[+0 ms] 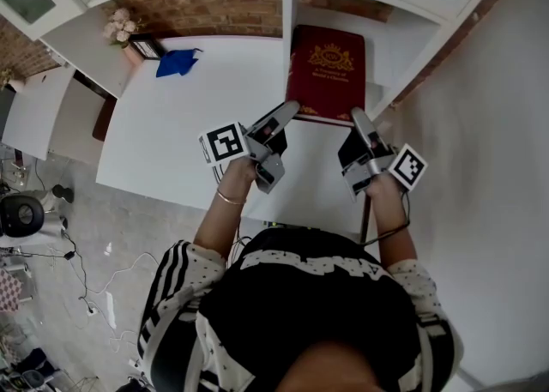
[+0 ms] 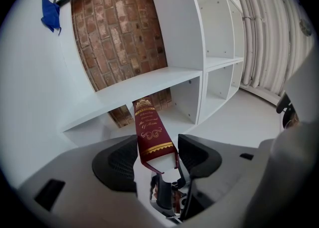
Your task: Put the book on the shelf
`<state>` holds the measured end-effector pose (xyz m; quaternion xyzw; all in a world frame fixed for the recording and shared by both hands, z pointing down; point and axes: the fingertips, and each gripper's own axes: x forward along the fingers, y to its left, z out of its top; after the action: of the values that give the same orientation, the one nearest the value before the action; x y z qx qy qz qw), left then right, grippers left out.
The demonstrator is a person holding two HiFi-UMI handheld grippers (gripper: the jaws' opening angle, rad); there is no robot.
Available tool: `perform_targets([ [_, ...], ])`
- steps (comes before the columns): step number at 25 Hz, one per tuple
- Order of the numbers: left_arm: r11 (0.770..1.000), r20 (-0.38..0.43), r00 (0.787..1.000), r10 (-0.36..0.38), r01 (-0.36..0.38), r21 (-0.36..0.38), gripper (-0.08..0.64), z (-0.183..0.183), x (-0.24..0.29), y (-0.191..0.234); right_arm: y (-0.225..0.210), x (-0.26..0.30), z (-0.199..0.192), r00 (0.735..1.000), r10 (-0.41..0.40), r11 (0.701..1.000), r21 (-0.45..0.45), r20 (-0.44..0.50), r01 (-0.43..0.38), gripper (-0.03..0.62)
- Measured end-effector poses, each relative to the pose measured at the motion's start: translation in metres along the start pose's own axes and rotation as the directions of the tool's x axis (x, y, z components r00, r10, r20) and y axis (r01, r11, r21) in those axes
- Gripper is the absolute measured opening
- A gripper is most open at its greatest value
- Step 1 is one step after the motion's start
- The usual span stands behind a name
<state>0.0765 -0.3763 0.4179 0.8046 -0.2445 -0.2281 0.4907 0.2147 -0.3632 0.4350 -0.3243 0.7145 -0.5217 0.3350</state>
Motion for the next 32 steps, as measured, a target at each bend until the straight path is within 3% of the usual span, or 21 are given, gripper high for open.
perform_targets([
  [9, 0.999, 0.014, 0.999, 0.034, -0.034, 0.017, 0.268, 0.016, 0.022, 0.01, -0.005, 0.026, 0.023, 1.0, -0.007, 1.0, 0.023, 0.004, 0.007, 0.255],
  [32, 0.999, 0.036, 0.998, 0.049, -0.049, 0.006, 0.262, 0.023, 0.03, 0.013, -0.006, 0.037, 0.029, 0.999, -0.025, 0.999, 0.03, 0.021, 0.025, 0.255],
])
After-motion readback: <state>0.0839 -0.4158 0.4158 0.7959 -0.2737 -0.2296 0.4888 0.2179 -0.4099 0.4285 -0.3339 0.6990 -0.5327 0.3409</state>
